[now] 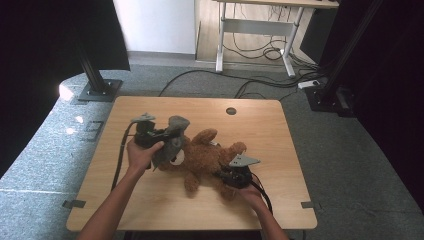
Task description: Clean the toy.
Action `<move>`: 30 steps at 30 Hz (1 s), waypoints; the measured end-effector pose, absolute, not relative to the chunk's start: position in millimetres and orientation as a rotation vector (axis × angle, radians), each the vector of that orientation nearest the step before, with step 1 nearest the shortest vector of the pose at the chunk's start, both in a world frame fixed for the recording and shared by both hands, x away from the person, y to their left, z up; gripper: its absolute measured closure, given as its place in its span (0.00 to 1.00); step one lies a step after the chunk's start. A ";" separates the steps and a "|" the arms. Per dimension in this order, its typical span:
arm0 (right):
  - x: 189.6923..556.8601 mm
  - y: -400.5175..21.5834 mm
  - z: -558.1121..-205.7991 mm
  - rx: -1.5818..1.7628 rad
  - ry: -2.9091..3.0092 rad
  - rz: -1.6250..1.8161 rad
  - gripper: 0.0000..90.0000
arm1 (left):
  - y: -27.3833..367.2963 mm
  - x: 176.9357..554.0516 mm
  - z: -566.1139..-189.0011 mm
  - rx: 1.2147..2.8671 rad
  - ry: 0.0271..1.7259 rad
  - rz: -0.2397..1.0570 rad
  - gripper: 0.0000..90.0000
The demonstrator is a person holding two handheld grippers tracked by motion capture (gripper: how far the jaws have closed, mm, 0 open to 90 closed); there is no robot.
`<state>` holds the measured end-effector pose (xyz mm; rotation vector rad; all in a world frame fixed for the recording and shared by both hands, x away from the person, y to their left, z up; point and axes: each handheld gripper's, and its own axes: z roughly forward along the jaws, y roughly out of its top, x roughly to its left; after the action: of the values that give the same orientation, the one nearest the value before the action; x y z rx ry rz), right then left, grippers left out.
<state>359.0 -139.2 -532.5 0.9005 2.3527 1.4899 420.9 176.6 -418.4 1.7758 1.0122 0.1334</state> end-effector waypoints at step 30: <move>355.2 -136.0 -533.6 0.866 2.362 1.493 0.80 | 210.9 438.8 -461.1 1.778 1.231 0.135 0.78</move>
<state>355.2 -136.0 -533.6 0.8665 2.3618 1.4926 438.8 210.9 -461.1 1.7781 1.2315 0.1351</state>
